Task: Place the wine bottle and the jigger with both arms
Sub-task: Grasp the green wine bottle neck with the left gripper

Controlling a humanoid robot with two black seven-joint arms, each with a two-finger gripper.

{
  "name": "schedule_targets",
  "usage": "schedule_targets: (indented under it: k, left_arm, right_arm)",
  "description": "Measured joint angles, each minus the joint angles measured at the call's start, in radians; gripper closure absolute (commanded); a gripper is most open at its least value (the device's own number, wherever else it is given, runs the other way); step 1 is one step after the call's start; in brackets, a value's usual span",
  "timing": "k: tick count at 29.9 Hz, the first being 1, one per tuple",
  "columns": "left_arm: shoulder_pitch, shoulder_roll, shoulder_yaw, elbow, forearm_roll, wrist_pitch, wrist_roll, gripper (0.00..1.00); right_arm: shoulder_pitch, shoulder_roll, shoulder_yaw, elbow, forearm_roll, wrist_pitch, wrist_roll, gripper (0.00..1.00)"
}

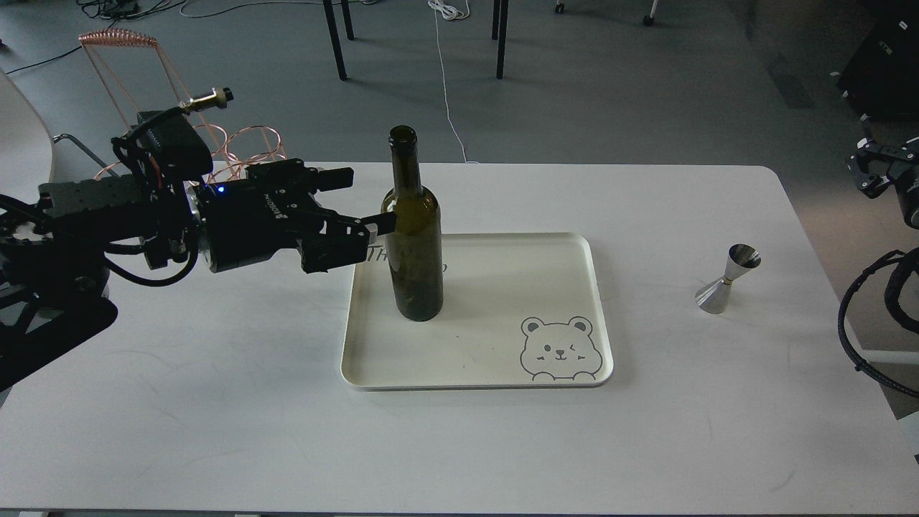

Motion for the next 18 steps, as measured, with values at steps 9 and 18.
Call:
schedule_targets:
  k: [9, 18]
  left_arm:
    - [-0.005, -0.065, -0.017, 0.072, 0.009, 0.022, 0.018, 0.06]
    - [-0.010, -0.108, -0.026, 0.074, 0.006, 0.040, 0.045, 0.06]
  right_arm:
    - [-0.003, -0.001, -0.001, -0.001, 0.000, 0.000, 0.002, 0.00]
    - [-0.009, -0.002, -0.003, -0.001, -0.002, 0.000, 0.002, 0.00]
